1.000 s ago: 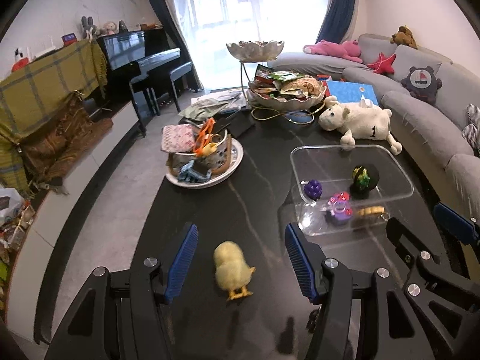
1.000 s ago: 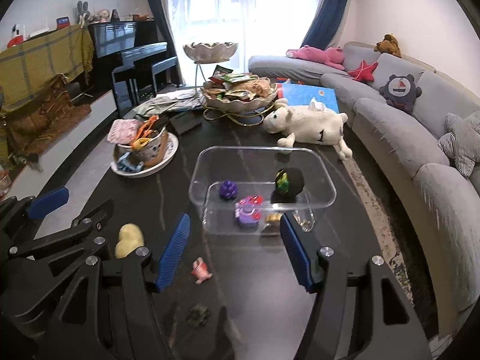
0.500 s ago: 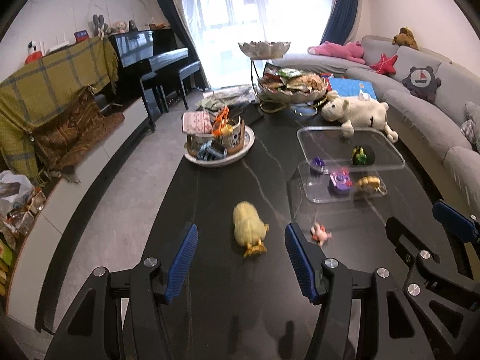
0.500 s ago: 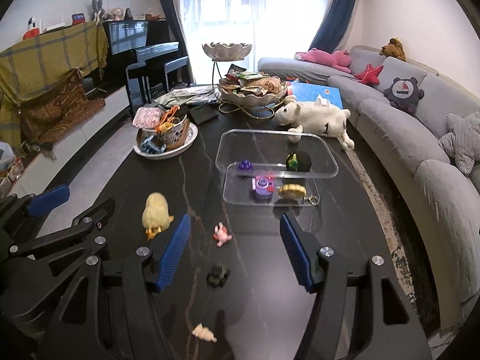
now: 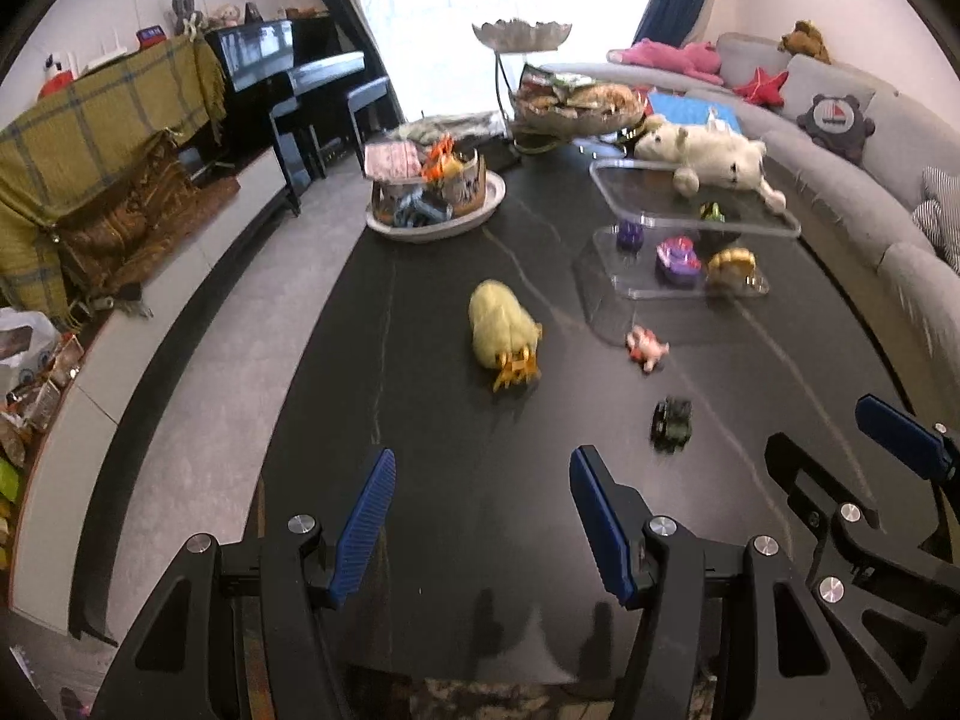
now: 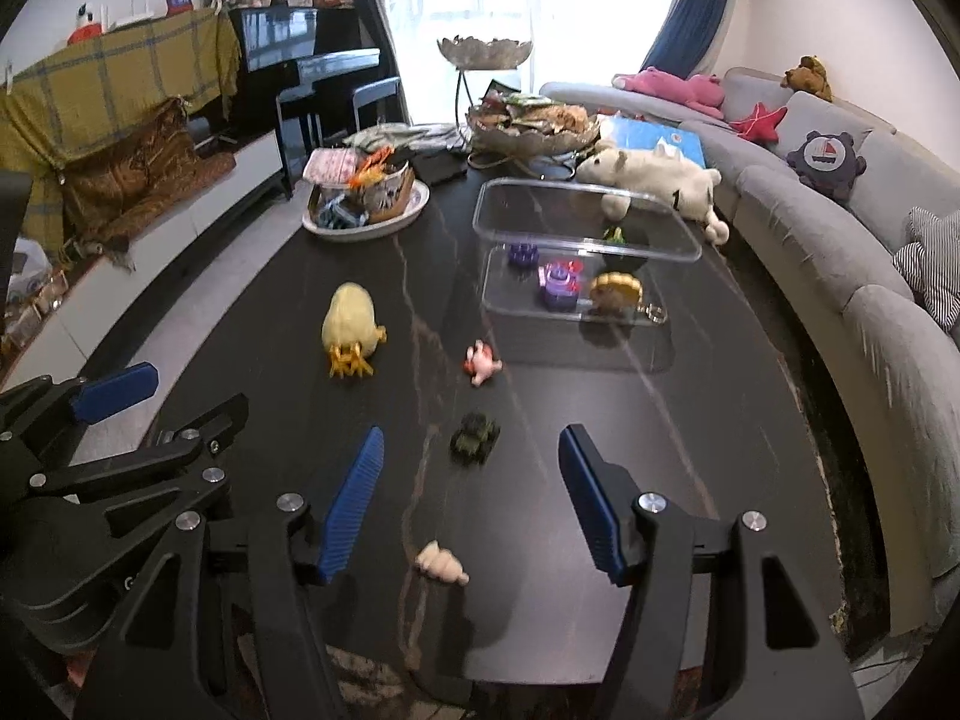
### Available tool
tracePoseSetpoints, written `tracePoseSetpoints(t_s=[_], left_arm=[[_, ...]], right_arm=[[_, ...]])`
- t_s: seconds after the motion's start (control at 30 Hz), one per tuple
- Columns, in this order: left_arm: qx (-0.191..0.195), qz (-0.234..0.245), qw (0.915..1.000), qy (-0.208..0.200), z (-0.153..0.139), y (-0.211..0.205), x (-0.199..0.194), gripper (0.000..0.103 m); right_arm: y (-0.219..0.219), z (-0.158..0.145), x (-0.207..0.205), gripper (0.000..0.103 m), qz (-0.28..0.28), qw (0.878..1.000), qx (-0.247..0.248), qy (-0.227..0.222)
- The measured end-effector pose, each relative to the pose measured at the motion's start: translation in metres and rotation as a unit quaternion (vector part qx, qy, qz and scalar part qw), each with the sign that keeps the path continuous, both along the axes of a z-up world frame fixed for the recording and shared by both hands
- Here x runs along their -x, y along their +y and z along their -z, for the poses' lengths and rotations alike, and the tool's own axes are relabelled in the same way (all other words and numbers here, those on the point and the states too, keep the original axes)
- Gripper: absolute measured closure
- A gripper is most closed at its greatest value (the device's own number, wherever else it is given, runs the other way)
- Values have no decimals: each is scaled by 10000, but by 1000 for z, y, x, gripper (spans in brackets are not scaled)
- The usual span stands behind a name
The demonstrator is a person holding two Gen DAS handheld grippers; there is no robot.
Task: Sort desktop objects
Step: 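Withdraw both open tools from the box back over the table, then lower the right tool onto the small white figure and close on it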
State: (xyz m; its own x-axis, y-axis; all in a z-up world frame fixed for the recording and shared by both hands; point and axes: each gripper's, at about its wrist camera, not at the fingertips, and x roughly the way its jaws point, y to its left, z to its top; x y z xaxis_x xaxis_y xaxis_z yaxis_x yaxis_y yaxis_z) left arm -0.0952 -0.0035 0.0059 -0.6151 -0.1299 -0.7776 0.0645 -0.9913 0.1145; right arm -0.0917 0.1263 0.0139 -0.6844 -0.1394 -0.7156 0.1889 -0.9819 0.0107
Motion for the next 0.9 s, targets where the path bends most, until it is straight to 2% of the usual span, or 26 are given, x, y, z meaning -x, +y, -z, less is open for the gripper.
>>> tracePoseSetpoints(t_s=[0.23,0.43,0.9], left_arm=[[165,23,9996,-245,25,1,-9,46],[164,25,9983,-555,49,-1,-10,46],[194,10,9944,-1034,86,-4,1,46]], right_arm=[[4,32,-3,47,-166,9982,230,-532],[1,56,-5,47,-215,9964,140,-813],[-2,93,8,48,-305,9921,101,-1211]])
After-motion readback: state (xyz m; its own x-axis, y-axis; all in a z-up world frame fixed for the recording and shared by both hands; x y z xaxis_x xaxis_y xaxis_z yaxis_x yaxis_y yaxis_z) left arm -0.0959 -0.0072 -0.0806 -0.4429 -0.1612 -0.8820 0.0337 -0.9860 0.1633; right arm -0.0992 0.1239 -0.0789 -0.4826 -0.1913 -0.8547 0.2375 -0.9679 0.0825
